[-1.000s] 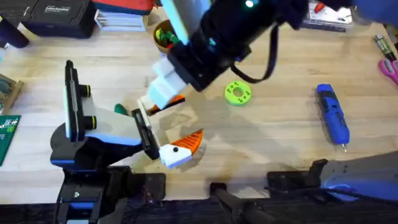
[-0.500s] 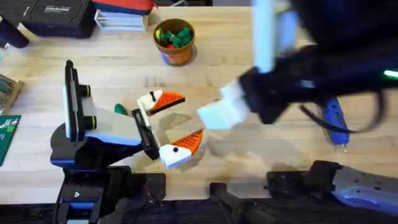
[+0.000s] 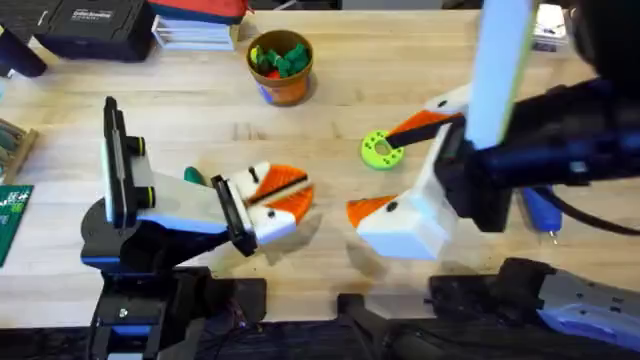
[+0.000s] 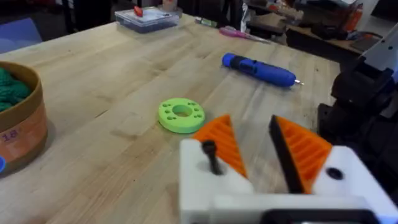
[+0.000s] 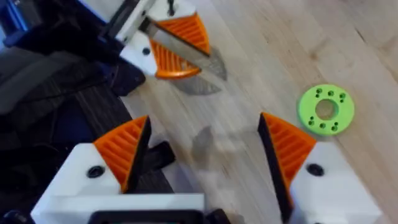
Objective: Pick up the gripper from the table and insert it into the empty holder that is missing its gripper. Then pick up a screw, insert it into the mounting hole, and use the screwdriver to tighten it. Finally, clean up the table by picking up the vegetable and placing it into the bucket.
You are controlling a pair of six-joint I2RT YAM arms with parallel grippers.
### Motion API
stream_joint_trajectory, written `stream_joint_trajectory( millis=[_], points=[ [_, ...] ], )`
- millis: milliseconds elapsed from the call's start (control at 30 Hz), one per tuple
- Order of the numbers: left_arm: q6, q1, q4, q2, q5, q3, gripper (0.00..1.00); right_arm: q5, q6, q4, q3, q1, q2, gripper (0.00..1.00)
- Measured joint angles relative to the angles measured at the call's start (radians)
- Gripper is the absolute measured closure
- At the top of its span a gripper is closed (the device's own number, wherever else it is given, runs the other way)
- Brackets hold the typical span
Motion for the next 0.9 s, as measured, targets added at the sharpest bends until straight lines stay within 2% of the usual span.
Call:
stream_joint_trajectory(
  millis=[33,67,300,633,767,900],
  points=[
    [0.002,0.000,0.000,0.000,-0.002,0.000,0.948,0.000,-0.014,0.000,0.000,0.000,0.010,0.007],
    [0.004,0.000,0.001,0.000,-0.002,0.000,0.983,0.000,-0.025,0.000,0.000,0.000,0.021,0.007],
    [0.007,0.000,0.003,0.000,-0.019,0.000,0.996,0.000,-0.058,0.001,-0.004,0.000,0.094,0.007],
    [0.007,0.000,0.004,0.000,-0.025,0.000,0.996,0.026,-0.069,0.024,-0.008,-0.027,0.098,0.007],
    [0.007,0.000,0.004,0.000,-0.025,0.000,0.996,0.031,-0.064,0.017,-0.008,-0.089,0.098,0.007],
    [0.007,0.000,0.004,0.000,-0.025,0.000,0.996,0.066,-0.060,-0.064,-0.008,-0.258,0.095,0.007]
  ],
)
